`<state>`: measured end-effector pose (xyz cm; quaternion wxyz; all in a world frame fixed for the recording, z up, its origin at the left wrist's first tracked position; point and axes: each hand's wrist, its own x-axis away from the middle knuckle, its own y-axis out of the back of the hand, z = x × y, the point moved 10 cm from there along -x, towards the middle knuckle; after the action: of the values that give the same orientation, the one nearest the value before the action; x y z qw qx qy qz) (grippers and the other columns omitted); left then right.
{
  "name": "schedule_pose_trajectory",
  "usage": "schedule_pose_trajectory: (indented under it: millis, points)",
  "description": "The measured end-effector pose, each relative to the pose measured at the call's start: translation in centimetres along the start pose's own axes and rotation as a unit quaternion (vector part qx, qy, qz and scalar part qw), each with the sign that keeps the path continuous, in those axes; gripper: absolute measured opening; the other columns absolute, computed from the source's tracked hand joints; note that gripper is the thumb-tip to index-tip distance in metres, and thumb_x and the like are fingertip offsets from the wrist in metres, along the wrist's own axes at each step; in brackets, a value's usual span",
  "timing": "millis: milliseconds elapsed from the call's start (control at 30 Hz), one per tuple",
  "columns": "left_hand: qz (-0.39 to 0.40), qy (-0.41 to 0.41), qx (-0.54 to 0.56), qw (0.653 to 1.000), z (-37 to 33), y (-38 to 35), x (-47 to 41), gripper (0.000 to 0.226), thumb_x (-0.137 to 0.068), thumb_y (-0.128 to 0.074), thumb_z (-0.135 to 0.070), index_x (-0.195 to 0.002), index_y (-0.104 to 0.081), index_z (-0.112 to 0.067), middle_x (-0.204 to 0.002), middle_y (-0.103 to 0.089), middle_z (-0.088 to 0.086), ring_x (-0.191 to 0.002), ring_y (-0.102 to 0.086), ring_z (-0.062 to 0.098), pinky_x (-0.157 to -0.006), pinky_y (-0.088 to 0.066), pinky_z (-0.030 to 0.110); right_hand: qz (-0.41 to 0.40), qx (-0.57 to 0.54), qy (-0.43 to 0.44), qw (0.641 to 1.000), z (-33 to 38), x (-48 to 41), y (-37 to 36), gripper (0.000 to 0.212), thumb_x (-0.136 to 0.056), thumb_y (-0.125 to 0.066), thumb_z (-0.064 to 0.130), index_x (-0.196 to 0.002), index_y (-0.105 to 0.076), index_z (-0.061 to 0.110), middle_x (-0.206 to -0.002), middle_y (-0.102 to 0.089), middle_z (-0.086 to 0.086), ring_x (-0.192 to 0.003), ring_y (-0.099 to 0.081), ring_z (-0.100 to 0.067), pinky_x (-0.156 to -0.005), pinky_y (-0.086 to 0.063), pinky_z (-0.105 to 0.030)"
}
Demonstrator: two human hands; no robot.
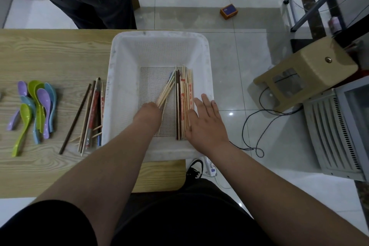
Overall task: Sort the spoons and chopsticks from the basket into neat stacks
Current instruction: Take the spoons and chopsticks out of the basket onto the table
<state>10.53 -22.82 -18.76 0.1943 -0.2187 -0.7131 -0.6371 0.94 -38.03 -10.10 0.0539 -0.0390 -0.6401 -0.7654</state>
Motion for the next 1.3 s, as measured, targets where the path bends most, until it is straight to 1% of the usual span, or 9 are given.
schedule_pose_trajectory:
  millis: [233, 433, 500, 567, 700, 800, 967, 1100, 1300]
  points:
    - [0.009, -0.01, 0.151, 0.988, 0.3, 1.9, 0.7, 0.009, -0.099, -0.048, -0.014, -0.097, -0.044, -0.006, -0.102, -0.06, 0.018, -0.086, -0.059, 0.032, -0.07, -0.046, 0.034, 0.008, 0.009, -0.005, 1.0, 0.0, 0.0, 0.2, 0.046, -0.08, -0.053, 0.026, -0.118, -0.064, 0.002, -0.147, -0.046, -0.025, -0.147, -0.028, -0.043, -0.121, -0.016, -0.054]
    - [-0.033, -0.107, 0.245, 0.963, 1.6, 7.3, 5.5, 0.02, -0.101, -0.044, -0.023, -0.102, -0.049, -0.004, -0.08, -0.057, 0.011, -0.061, -0.05, 0.022, -0.049, -0.033, 0.03, 0.045, -0.011, -0.039, 0.998, 1.9, -0.4, 0.2, 0.055, -0.09, -0.054, 0.028, -0.141, -0.047, 0.008, -0.16, -0.026, -0.02, -0.153, -0.008, -0.038, -0.124, 0.004, -0.051]
    - [-0.043, -0.12, 0.298, 0.946, 3.6, 9.0, 7.2, 0.018, -0.101, -0.045, -0.025, -0.097, -0.049, -0.008, -0.075, -0.055, 0.009, -0.061, -0.05, 0.023, -0.052, -0.036, 0.031, 0.056, -0.04, -0.02, 0.997, 4.4, -0.7, -0.2, 0.052, -0.092, -0.052, 0.032, -0.139, -0.048, 0.012, -0.153, -0.036, -0.016, -0.149, -0.02, -0.036, -0.125, -0.008, -0.054]
    - [-0.08, -0.122, 0.322, 0.935, 6.6, 10.6, 8.2, 0.015, -0.1, -0.047, -0.025, -0.093, -0.048, -0.011, -0.072, -0.054, 0.008, -0.063, -0.052, 0.027, -0.056, -0.039, 0.035, 0.061, -0.087, 0.024, 0.994, 7.7, -1.1, -0.6, 0.049, -0.094, -0.047, 0.037, -0.135, -0.054, 0.01, -0.135, -0.052, -0.013, -0.134, -0.041, -0.031, -0.115, -0.034, -0.051]
    - [-0.148, -0.076, 0.294, 0.941, 15.0, 11.1, 7.8, 0.011, -0.098, -0.048, -0.016, -0.09, -0.043, -0.01, -0.072, -0.05, 0.011, -0.067, -0.051, 0.035, -0.06, -0.037, 0.039, 0.12, -0.15, 0.051, 0.98, 14.5, -1.7, -2.2, 0.049, -0.101, -0.047, 0.043, -0.139, -0.052, 0.014, -0.134, -0.054, -0.007, -0.125, -0.047, -0.024, -0.104, -0.042, -0.038]
    - [-0.146, -0.005, 0.24, 0.96, 21.5, 8.9, 6.1, 0.013, -0.097, -0.047, -0.012, -0.087, -0.041, -0.006, -0.077, -0.049, 0.014, -0.076, -0.052, 0.038, -0.064, -0.031, 0.037, 0.164, -0.143, 0.043, 0.975, 17.2, -2.0, -3.7, 0.049, -0.102, -0.041, 0.049, -0.139, -0.051, 0.018, -0.133, -0.054, -0.004, -0.122, -0.049, -0.023, -0.097, -0.045, -0.039]
    - [-0.165, 0.007, 0.223, 0.961, 27.0, 6.5, 3.0, 0.012, -0.092, -0.051, -0.003, -0.084, -0.042, -0.003, -0.077, -0.05, 0.019, -0.076, -0.06, 0.047, -0.061, -0.035, 0.04, 0.164, -0.121, -0.002, 0.979, 16.8, -2.2, -4.0, 0.047, -0.1, -0.041, 0.051, -0.131, -0.058, 0.019, -0.121, -0.058, -0.001, -0.111, -0.054, -0.02, -0.09, -0.048, -0.038]
    - [-0.143, -0.016, 0.179, 0.973, 26.7, 5.5, 1.5, 0.02, -0.096, -0.052, -0.011, -0.104, -0.05, 0.008, -0.106, -0.055, 0.031, -0.094, -0.057, 0.048, -0.074, -0.044, 0.048, 0.148, -0.111, -0.011, 0.983, 16.9, -2.0, -3.9, 0.042, -0.098, -0.044, 0.046, -0.126, -0.062, 0.02, -0.119, -0.059, 0.002, -0.11, -0.054, -0.018, -0.086, -0.047, -0.034]
    - [-0.11, -0.045, 0.036, 0.992, 26.6, 4.6, 1.1, 0.053, -0.087, -0.061, -0.042, -0.121, -0.05, -0.003, -0.126, -0.052, 0.019, -0.117, -0.048, 0.038, -0.098, -0.04, 0.044, 0.121, -0.103, -0.019, 0.987, 16.9, -2.0, -3.3, 0.036, -0.097, -0.047, 0.043, -0.118, -0.065, 0.02, -0.112, -0.058, 0.005, -0.105, -0.052, -0.013, -0.081, -0.041, -0.029]
